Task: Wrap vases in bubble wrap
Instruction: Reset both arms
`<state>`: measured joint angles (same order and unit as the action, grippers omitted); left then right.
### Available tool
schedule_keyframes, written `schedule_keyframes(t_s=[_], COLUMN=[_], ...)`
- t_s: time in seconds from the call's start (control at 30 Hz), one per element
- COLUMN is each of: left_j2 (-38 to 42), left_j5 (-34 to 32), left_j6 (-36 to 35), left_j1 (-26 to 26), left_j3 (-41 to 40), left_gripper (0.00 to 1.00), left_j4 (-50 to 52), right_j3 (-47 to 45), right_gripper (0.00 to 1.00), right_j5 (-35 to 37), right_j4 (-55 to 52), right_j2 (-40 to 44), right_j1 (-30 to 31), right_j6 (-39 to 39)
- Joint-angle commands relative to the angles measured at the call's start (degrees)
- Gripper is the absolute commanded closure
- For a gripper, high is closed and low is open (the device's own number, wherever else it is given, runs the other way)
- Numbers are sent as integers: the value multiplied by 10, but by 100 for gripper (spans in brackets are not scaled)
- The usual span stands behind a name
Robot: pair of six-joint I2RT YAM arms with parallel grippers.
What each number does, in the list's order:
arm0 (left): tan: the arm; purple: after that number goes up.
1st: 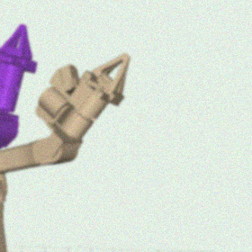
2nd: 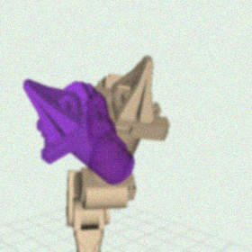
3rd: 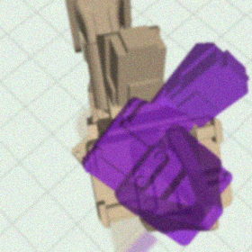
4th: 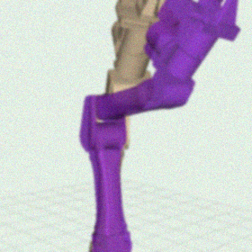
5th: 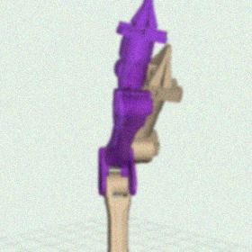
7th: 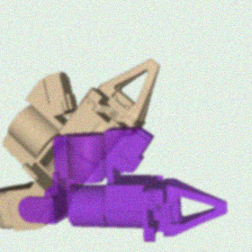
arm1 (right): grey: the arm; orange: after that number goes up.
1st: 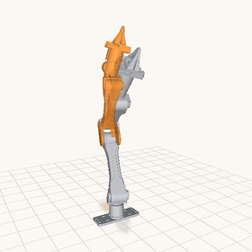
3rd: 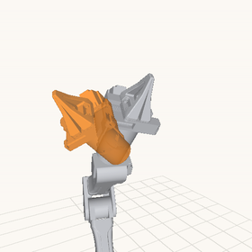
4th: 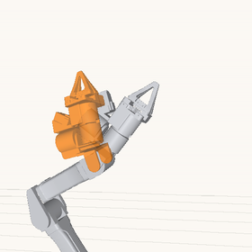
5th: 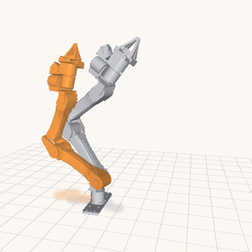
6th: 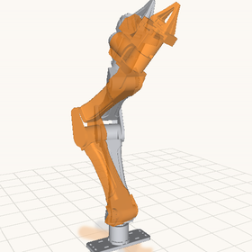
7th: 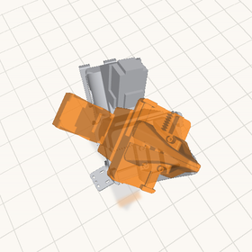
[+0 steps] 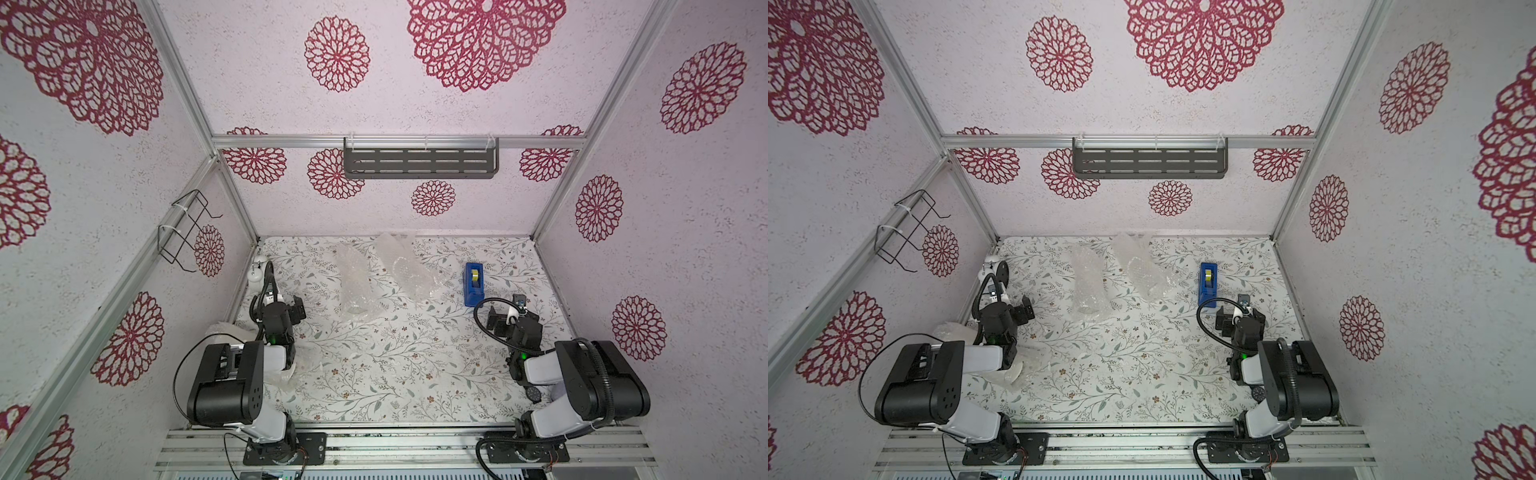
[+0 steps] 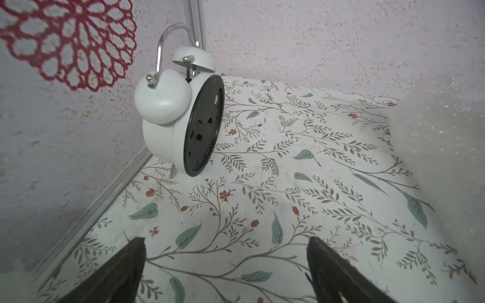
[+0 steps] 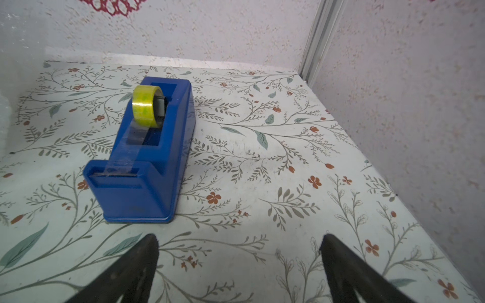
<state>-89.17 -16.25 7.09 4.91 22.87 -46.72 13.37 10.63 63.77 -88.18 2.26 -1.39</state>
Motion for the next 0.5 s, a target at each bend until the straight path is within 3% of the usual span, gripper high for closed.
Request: schedule_keyframes(t_s=[0.0, 0.47], left_j2=[2, 3], left_j5=[25, 26], left_j6=[-1, 0], left_j1=[8, 8], left_j3=[11, 12], left_gripper=[2, 2], left_j4=[-39, -37], right_j3=[15, 14], right_gripper=[1, 1], right_j5=[10, 14], right_j4=[42, 42], right_j2=[4, 3], right_j1=[-2, -1], right_j6=[16, 15])
